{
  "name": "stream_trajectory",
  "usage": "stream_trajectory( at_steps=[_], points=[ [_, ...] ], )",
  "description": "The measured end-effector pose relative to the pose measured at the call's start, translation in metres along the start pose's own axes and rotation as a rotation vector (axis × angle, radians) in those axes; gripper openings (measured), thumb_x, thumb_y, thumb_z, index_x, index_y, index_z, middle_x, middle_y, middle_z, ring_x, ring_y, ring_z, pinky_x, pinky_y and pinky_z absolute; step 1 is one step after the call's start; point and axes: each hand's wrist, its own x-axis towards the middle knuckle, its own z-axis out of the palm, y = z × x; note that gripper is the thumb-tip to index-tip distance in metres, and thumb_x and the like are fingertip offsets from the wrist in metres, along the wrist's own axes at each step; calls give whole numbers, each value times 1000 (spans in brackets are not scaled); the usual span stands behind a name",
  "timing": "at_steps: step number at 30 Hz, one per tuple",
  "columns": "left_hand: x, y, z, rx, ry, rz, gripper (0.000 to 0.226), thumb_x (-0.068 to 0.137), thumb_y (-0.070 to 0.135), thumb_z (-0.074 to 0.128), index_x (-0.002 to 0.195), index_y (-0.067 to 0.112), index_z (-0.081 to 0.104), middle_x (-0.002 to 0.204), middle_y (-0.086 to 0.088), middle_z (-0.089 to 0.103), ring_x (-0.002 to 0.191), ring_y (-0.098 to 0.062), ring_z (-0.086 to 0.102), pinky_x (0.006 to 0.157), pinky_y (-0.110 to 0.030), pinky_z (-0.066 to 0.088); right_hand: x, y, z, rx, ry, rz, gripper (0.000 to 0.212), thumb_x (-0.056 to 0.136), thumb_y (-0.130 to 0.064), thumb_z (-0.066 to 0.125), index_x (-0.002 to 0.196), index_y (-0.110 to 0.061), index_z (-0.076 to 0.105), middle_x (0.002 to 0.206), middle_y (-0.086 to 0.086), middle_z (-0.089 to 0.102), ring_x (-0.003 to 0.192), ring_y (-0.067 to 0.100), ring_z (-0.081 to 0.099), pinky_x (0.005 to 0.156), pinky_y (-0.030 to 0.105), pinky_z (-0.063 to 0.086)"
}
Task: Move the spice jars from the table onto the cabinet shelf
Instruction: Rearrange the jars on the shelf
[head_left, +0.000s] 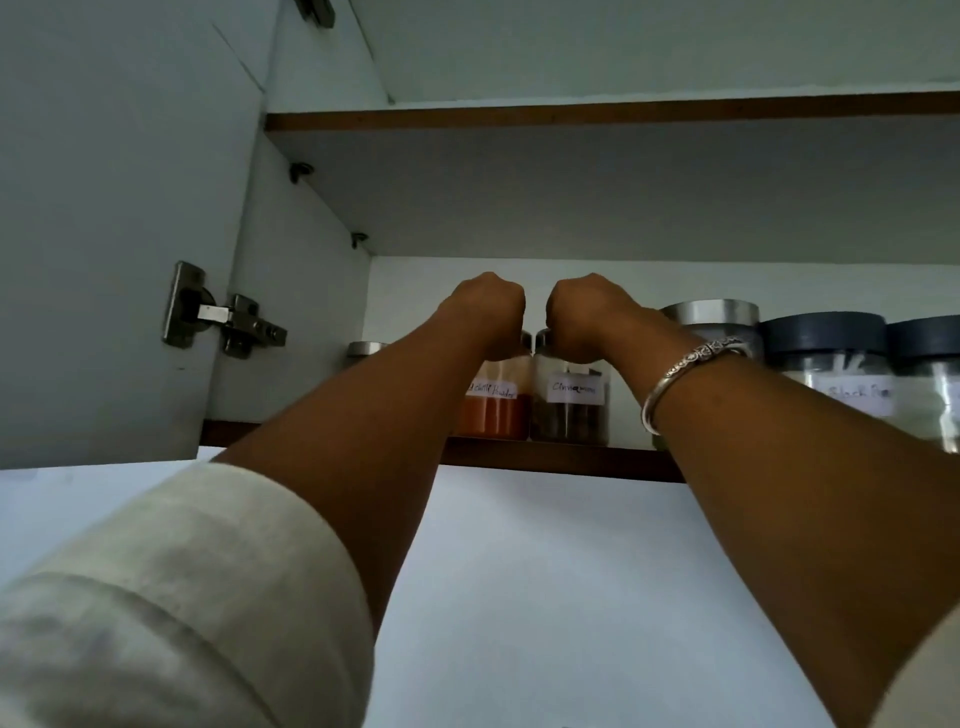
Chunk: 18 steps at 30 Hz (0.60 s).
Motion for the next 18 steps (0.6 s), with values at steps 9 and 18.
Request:
stream_trajectory(
  at_steps=[9, 18],
  points=[
    [37, -12, 40, -44, -82, -74, 40, 88, 37, 57, 115, 7, 61, 112, -9, 65, 94, -19, 58, 83, -28, 47, 43, -3, 40, -77, -87, -29, 33, 89, -25, 57, 63, -11, 42, 64, 4, 42, 63, 18, 45, 61, 28, 39],
    [56, -15, 61, -84, -229, -16, 33, 96, 24, 46, 117, 3, 57, 122, -13, 59, 107, -23, 56, 91, -31, 43, 73, 5, 70, -65, -168, -61, 23, 88, -23, 56, 68, -14, 46, 68, 1, 47, 74, 19, 51, 71, 32, 44]
  ],
)
